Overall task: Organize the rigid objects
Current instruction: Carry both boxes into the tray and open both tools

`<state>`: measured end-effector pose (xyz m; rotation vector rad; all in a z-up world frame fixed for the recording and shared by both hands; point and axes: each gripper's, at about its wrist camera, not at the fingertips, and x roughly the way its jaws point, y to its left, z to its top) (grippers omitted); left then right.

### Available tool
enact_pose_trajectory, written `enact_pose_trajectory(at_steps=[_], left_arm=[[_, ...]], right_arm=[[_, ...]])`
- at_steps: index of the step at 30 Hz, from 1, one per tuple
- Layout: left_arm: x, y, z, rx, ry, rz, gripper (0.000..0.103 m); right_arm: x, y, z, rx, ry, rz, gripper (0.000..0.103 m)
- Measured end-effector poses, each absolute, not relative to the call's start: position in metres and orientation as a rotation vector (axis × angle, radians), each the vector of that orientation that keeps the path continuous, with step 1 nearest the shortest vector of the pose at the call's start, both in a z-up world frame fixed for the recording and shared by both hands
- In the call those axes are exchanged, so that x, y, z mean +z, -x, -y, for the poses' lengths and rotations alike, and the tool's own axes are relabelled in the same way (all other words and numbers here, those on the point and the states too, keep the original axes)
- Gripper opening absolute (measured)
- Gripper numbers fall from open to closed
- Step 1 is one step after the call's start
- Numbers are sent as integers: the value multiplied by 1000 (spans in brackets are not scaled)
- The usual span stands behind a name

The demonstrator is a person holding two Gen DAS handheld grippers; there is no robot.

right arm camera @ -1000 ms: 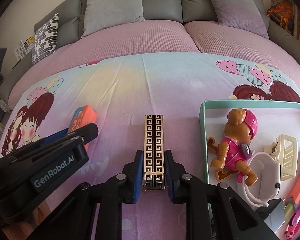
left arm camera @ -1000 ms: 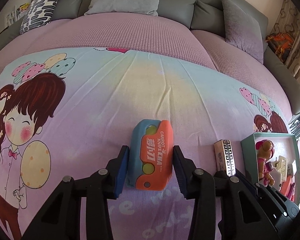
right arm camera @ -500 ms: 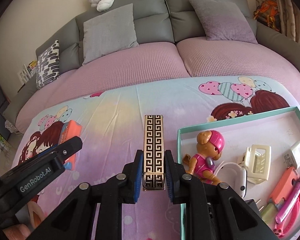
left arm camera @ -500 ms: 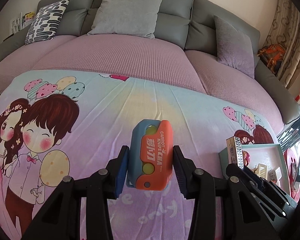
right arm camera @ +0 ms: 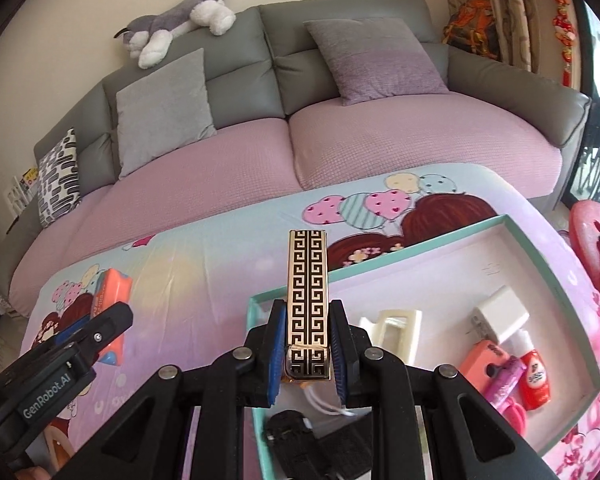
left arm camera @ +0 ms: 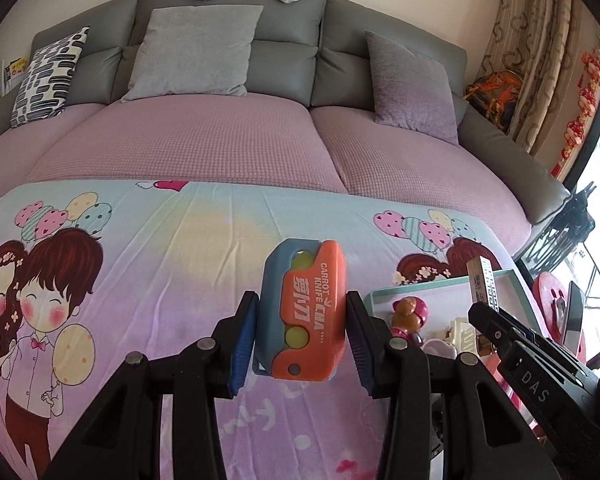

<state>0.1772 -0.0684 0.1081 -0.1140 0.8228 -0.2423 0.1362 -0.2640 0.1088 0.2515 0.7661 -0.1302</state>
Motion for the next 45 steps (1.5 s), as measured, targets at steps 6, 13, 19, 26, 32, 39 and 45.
enact_pose_trajectory(at_steps=[6,13,19,26,32,39,45], left_arm=[[110,-174,105,-339,73,-834,45],[105,-167,147,-425,18,-862,45],[97,-161,183,-499,-38,-888,45],[81,-160,208,-539,-73,-933,45],[74,-161,211,-530,-75,-955,45],[70,-162,215,-533,-86,-969,45],[63,-166,217,-512,-105,-992,45]], right_arm=[[110,-123,310,-250,-286,-767,22],[111,-107,346,-324,-327,-764,22],[103,-107,356,-336,-339,-789,22],[89,-111,362,-337,-351,-833,22],[81,-114,362,-335,-354,-864,22],[74,-117,362,-339,-349,-892,22],[61,-121,364,-342,-360,-935,23]])
